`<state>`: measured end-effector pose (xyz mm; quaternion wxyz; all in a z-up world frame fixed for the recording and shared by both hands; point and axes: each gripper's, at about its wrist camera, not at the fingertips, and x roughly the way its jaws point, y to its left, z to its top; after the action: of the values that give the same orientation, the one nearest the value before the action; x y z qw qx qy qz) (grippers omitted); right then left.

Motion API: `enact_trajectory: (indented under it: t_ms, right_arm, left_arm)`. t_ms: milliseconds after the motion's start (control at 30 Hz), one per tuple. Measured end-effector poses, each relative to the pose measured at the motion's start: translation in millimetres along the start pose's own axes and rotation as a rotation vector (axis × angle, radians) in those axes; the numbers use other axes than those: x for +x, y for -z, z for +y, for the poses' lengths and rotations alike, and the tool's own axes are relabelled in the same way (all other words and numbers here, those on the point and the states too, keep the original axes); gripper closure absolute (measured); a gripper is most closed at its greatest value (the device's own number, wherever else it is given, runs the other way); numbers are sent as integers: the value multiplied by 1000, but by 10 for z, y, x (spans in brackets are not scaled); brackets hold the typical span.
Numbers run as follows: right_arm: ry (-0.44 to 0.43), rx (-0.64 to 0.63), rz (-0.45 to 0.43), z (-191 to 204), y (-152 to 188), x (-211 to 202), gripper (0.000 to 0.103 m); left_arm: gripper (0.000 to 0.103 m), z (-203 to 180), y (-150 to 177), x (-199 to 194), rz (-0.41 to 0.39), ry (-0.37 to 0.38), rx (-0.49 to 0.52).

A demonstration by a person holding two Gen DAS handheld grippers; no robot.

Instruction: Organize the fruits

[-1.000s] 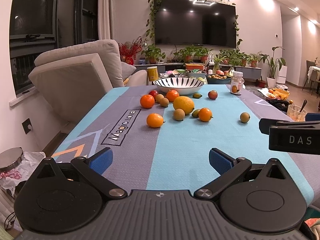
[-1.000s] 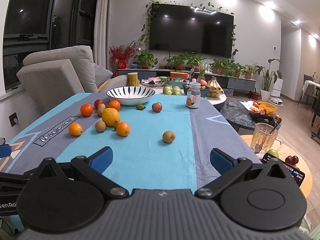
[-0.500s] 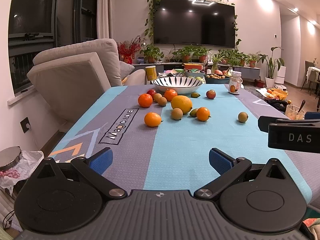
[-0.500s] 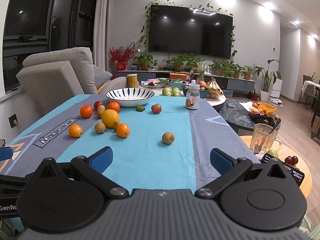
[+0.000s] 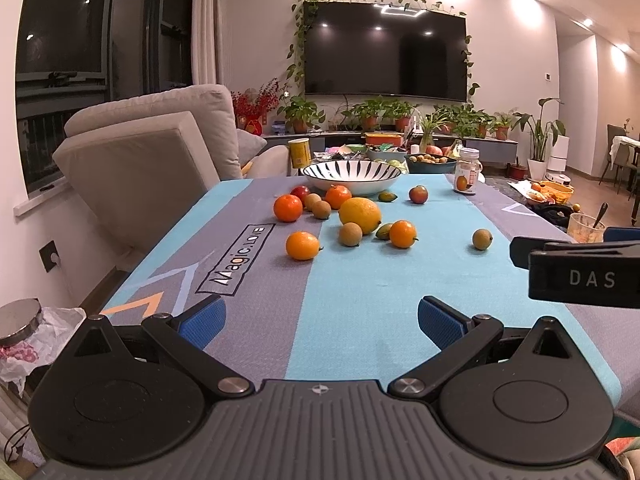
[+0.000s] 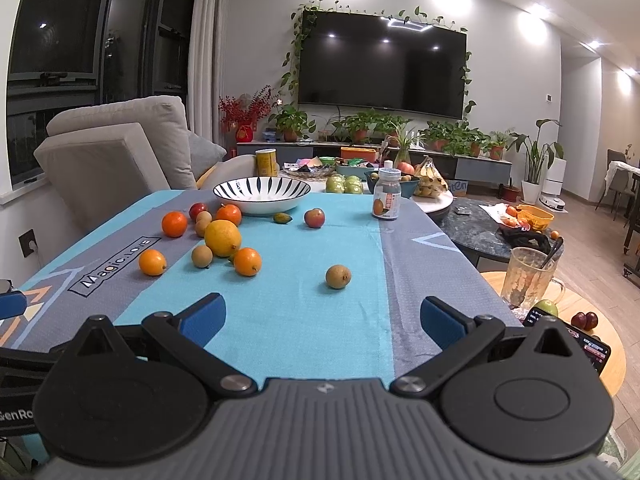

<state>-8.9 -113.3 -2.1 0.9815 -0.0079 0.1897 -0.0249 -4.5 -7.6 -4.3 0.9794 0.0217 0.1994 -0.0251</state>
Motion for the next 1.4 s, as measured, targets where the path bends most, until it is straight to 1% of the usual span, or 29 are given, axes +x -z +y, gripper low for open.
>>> enact_trajectory:
  t_ms: [100,300,433,600,667,767,800,833,933,1000,1067,1100,1200,1267,1333,1367,1400]
  right_arm:
    - [-4,3,1,-6,-1,-2,41]
    - [-5,2,3,-4,2,6,41]
    - [-6,3,5,-11,6,13,41]
    - [-12,4,-7,-11,8,13,41]
    - [-12,-3,-14,0,0,11,41]
    - [-32,-2,-41,5,-32,5,41]
    - [-25,-4,-61,11,-70,19,41]
    - [-14,-9,-62,11,-104,34,41]
    - [7,-25,-72,-13,-266,134,41]
    - [-6,-45,-52,-2,-362,262,41]
    - [-34,-71,-1,42,-420,433,41]
    - [-38,-80,7,70,-434,501,41]
    - [0,-141,-29,134,-418,581,41]
    - [83,-200,-41,176,-412,631,41]
    - [165,-240,-77,179,-388,673,41]
    - [174,-248,-82,164,-393,689,41]
    - [158,-246,-63,131,-411,735,41]
  left_arm:
    - [0,-12,3,-19,-14,15,6]
    - [0,-17,-2,-16,-17,27,-2]
    - [0,45,-13,-52,-39,51,-48]
    - [0,144,-20,-34,-40,59,-108]
    - [0,151,-35,-16,-41,50,-100]
    - [0,128,-112,19,-52,29,-50]
    - [0,129,-153,39,-53,34,-34]
    - [0,137,-203,69,-57,39,-27]
    - [0,200,-310,199,-41,68,-41]
    - [1,242,-369,329,-8,89,-47]
    - [3,287,-426,443,2,108,-51]
    - [3,303,-452,499,6,113,-54]
    - [4,338,-561,703,42,124,-51]
    - [8,348,-619,854,70,125,-46]
    - [9,354,-650,988,89,120,-41]
    - [9,359,-660,1067,103,120,-37]
    - [9,368,-664,1149,122,122,-36]
